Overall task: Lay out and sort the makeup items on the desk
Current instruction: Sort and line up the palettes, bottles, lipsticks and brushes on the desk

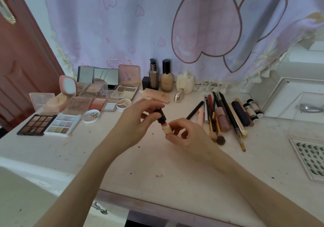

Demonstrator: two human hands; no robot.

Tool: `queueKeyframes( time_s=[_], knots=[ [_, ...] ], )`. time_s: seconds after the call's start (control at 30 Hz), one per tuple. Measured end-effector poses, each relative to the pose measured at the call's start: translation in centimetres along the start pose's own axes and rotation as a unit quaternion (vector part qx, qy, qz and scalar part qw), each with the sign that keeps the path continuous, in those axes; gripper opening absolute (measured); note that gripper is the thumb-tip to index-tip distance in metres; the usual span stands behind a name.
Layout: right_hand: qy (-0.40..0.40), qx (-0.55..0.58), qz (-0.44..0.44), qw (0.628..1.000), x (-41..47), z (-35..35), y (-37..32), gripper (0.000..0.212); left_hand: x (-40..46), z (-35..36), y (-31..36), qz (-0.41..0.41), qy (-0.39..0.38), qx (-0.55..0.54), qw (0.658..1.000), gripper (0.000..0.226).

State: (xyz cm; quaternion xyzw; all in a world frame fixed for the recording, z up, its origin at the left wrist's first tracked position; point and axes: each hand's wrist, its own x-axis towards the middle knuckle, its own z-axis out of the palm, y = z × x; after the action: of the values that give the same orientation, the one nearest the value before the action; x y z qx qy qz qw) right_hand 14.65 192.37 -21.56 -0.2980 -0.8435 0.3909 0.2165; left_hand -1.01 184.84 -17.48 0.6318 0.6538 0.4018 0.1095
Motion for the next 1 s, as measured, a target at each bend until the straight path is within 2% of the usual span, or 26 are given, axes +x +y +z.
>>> queueKeyframes(
  time_s=[0.13, 0.33, 0.5, 1.0],
  knots=[
    [0.007, 0.028, 0.012, 1.0, 1.7, 2.0, -1.1, 0.012, 0.3, -1.9, -0.8, -0.01, 0.022, -0.002, 1.0, 0.032],
    [0.042, 0.067, 0.007, 0.997, 6.0, 5.8, -3.2, 0.011, 0.8, -5.1, -2.7, -0.051, 0.043, 0.03, 0.997, 0.028],
    [0.059, 0.065, 0.006, 0.996, 8.3, 7.9, -4.0, 0.013, 1.3, -6.7, -4.4, -0.092, 0.029, 0.072, 0.993, 0.024],
    [0.047, 0.049, 0.023, 0.997, 10.0, 9.3, -4.3, 0.021, 1.9, -7.4, -6.0, -0.101, 0.033, 0.106, 0.989, 0.025]
  ],
)
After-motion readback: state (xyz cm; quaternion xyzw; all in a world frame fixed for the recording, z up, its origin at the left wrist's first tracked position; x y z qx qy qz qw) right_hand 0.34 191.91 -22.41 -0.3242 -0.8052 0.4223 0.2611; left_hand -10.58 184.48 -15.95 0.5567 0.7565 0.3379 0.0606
